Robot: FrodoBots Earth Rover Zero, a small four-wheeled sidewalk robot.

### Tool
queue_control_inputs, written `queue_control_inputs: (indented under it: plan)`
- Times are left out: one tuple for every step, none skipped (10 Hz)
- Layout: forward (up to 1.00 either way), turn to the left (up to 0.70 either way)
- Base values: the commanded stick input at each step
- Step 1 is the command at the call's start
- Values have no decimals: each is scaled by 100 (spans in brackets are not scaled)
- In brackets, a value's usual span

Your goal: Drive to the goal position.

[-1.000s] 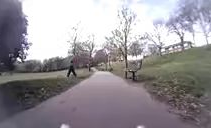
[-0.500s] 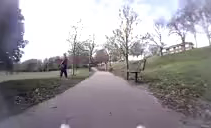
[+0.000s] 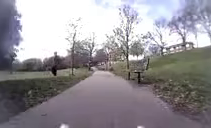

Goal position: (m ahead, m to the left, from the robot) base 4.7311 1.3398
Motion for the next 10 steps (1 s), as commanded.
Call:
queue_control_inputs:
  plan:
    - [85,1]
    - [85,1]
    - [85,1]
    - [85,1]
    - [85,1]
    - [85,1]
    - [85,1]
    - [85,1]
    - [85,1]
    - [85,1]
